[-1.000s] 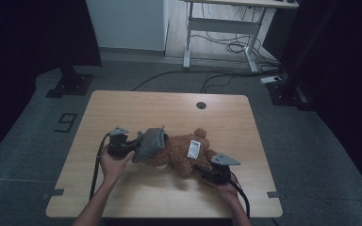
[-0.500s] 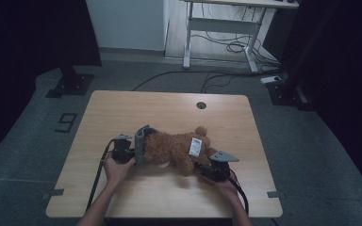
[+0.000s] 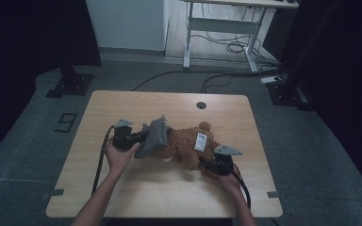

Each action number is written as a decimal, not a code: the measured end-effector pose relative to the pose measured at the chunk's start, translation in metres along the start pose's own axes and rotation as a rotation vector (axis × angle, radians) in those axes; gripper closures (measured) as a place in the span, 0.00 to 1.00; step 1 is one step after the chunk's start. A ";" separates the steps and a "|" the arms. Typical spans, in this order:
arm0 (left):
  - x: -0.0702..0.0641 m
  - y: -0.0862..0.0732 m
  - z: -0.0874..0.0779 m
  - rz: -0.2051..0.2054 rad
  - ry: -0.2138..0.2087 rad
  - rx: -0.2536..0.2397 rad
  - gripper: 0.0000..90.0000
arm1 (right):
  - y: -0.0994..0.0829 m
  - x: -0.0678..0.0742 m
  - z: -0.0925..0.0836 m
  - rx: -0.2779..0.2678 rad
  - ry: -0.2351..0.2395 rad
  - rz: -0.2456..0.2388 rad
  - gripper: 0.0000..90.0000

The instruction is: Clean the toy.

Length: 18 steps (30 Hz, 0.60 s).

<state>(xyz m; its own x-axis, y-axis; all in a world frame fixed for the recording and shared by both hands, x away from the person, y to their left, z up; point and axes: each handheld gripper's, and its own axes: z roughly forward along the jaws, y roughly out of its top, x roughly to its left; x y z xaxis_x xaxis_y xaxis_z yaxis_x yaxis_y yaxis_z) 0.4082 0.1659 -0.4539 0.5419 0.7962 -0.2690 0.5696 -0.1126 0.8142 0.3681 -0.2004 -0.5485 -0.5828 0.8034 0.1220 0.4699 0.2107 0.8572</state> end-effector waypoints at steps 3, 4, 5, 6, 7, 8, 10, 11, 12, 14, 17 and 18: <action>-0.017 0.021 0.004 0.028 -0.041 -0.022 0.93 | -0.002 0.002 -0.003 0.009 -0.001 -0.006 0.62; -0.023 0.028 0.007 0.039 -0.056 -0.027 0.93 | -0.003 0.002 -0.003 0.010 0.001 -0.009 0.62; -0.030 0.034 0.012 0.051 -0.065 -0.022 0.93 | -0.004 0.003 -0.004 0.014 0.004 -0.008 0.61; -0.036 0.038 0.017 0.067 -0.063 -0.017 0.93 | -0.004 0.004 -0.005 0.017 0.004 -0.007 0.61; -0.040 0.041 0.023 0.076 -0.065 -0.002 0.93 | -0.005 0.004 -0.006 0.022 0.007 -0.008 0.61; -0.043 0.042 0.029 0.076 -0.069 0.021 0.93 | -0.006 0.004 -0.007 0.024 0.010 -0.004 0.61; -0.045 0.039 0.043 0.082 -0.055 0.076 0.93 | -0.007 0.004 -0.009 0.025 0.023 0.002 0.60; -0.045 0.034 0.049 0.083 -0.048 0.097 0.93 | -0.008 0.003 -0.009 0.025 0.030 0.001 0.60; -0.045 0.028 0.054 0.089 -0.036 0.108 0.93 | -0.008 0.003 -0.010 0.025 0.037 0.000 0.59; -0.044 0.016 0.058 0.103 -0.021 0.109 0.93 | -0.009 0.002 -0.012 0.026 0.053 0.003 0.55; -0.040 0.003 0.052 0.083 -0.036 0.075 0.94 | -0.008 -0.002 -0.018 0.011 0.098 0.049 0.42; -0.040 0.000 0.050 0.086 -0.040 0.069 0.94 | -0.007 -0.003 -0.021 0.003 0.111 0.057 0.37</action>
<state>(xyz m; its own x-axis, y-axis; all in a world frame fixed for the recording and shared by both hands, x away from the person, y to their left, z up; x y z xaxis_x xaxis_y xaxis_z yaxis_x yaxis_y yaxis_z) 0.4169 0.1045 -0.4690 0.6140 0.7576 -0.2214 0.5604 -0.2210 0.7982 0.3524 -0.2158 -0.5442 -0.6251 0.7473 0.2256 0.5063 0.1681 0.8458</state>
